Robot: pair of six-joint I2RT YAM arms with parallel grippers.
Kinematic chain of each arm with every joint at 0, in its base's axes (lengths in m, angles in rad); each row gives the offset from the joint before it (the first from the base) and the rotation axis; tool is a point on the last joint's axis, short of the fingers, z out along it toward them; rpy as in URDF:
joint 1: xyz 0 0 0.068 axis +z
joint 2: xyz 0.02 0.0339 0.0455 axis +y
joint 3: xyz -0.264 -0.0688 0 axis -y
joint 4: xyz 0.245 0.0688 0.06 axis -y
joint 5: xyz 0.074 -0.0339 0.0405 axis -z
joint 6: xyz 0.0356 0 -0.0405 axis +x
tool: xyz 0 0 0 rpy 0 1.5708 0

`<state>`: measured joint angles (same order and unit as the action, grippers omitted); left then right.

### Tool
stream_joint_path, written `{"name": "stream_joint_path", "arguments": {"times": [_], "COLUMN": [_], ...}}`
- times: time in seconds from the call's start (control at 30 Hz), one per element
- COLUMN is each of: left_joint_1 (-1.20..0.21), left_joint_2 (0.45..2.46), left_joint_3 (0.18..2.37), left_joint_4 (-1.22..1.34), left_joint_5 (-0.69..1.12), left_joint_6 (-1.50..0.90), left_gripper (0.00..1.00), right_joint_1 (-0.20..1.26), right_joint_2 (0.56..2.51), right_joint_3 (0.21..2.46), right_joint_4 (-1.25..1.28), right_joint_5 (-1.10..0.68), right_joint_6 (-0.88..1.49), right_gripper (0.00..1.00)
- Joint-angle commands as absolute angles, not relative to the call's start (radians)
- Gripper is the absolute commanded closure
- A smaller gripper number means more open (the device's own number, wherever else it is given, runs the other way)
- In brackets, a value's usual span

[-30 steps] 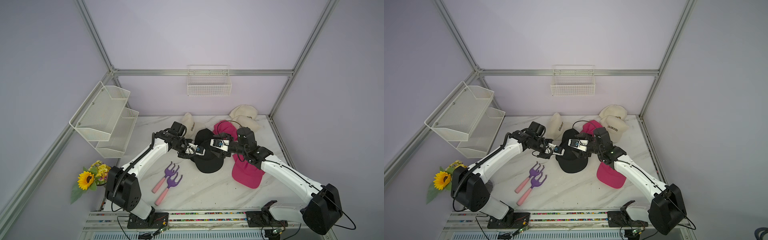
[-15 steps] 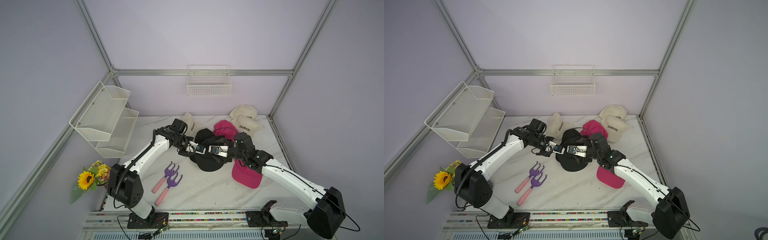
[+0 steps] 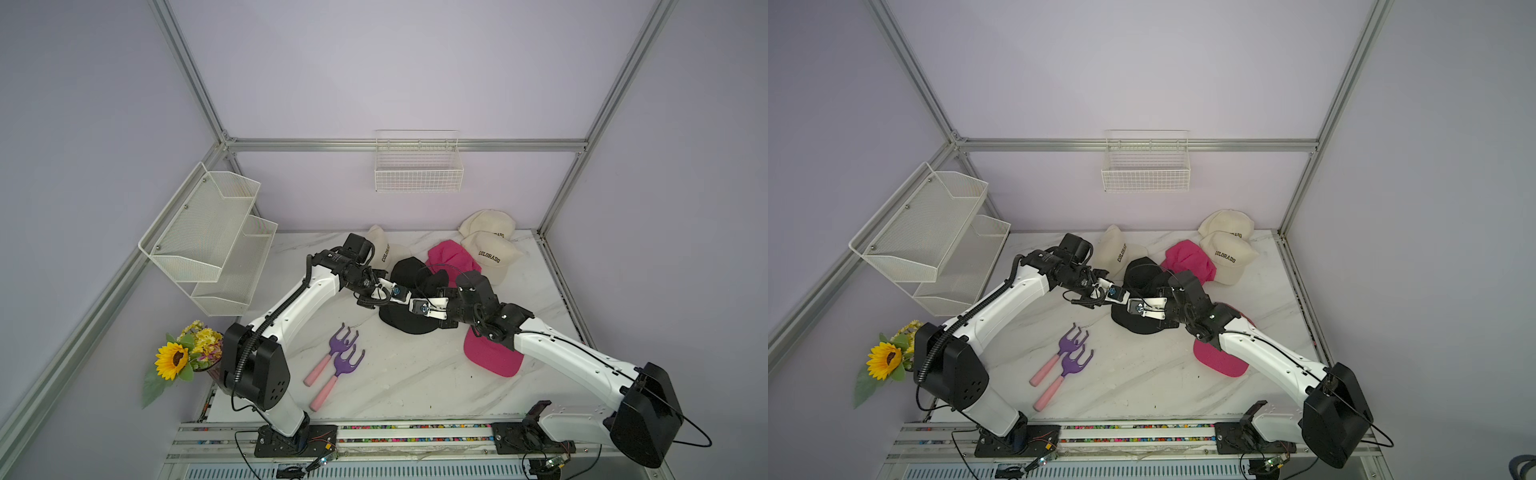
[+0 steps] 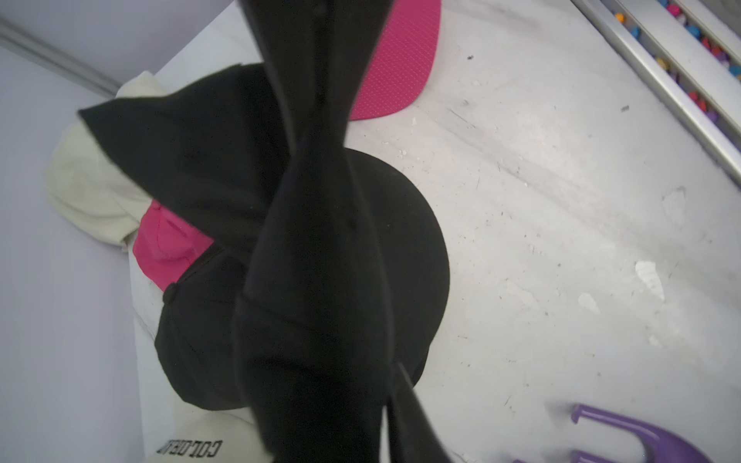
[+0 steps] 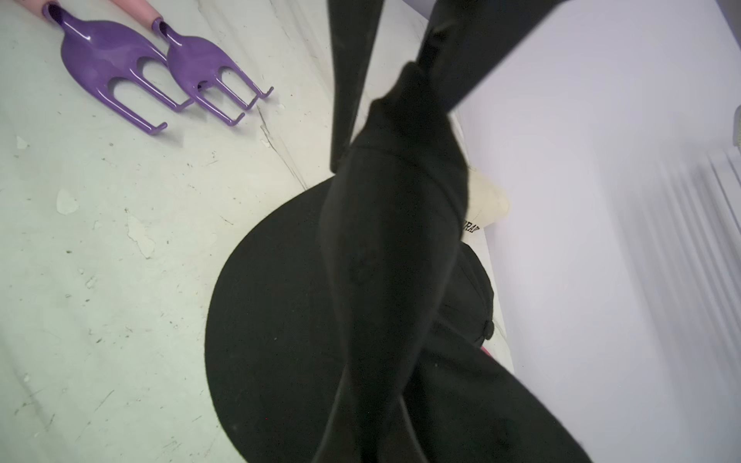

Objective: Stack the baseball caps by color
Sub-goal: Pick up the baseball cap at the corner of the board, then place the baseball cap on the baseball cap.

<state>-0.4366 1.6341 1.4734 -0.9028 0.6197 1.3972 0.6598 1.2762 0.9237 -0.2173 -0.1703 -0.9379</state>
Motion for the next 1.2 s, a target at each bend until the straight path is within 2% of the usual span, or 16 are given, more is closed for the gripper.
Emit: {"name": "stream_joint_path", "arguments": {"times": [0.0, 0.1, 0.13, 0.17, 0.27, 0.33, 0.4, 0.5, 0.6, 0.73, 0.87, 0.97, 1.17], "left_joint_1": [-0.447, -0.435, -0.432, -0.429, -0.427, -0.428, -0.428, -0.428, -0.427, -0.426, -0.425, -0.423, -0.423], "left_joint_2": [1.574, 1.466, 1.429, 1.375, 1.330, 1.331, 1.337, 1.335, 1.333, 1.324, 1.319, 1.321, 1.350], "left_joint_3": [1.421, 1.225, 1.140, 1.048, 0.850, 0.822, 0.846, 0.913, 0.944, 0.914, 0.883, 0.856, 0.790], "left_joint_4": [-0.703, -0.337, -0.176, 0.021, 0.550, 0.661, 0.595, 0.319, 0.108, 0.003, -0.070, -0.073, 0.080], "left_joint_5": [0.684, 0.660, 0.640, 0.601, 0.433, 0.286, 0.135, -0.045, -0.181, -0.266, -0.229, -0.135, 0.109], "left_joint_6": [1.254, 0.982, 0.867, 0.732, 0.305, 0.041, -0.198, -0.398, -0.493, -0.580, -0.665, -0.740, -0.846], "left_gripper": [0.42, 0.20, 0.05, 0.00, 0.00, 0.00, 0.00, 0.00, 0.00, 0.00, 0.00, 0.00, 0.00], "right_joint_1": [0.666, 0.663, 0.663, 0.659, 0.642, 0.638, 0.637, 0.634, 0.635, 0.635, 0.636, 0.643, 0.645], "right_joint_2": [1.242, 1.247, 1.252, 1.260, 1.300, 1.334, 1.377, 1.433, 1.435, 1.433, 1.489, 1.528, 1.619], "right_joint_3": [0.877, 0.868, 0.874, 0.883, 0.920, 0.947, 0.988, 1.051, 1.062, 1.088, 1.174, 1.217, 1.278], "right_joint_4": [-0.061, 0.024, 0.045, 0.069, 0.088, 0.085, 0.046, -0.040, -0.074, -0.134, -0.266, -0.325, -0.352], "right_joint_5": [-0.167, -0.151, -0.144, -0.139, -0.149, -0.163, -0.172, -0.109, -0.096, -0.111, -0.075, -0.017, 0.008], "right_joint_6": [-0.781, -0.625, -0.566, -0.507, -0.346, -0.256, -0.185, -0.081, -0.020, 0.051, 0.102, 0.101, 0.024], "right_gripper": [1.00, 1.00, 1.00, 1.00, 1.00, 1.00, 1.00, 1.00, 1.00, 1.00, 1.00, 1.00, 1.00]}}
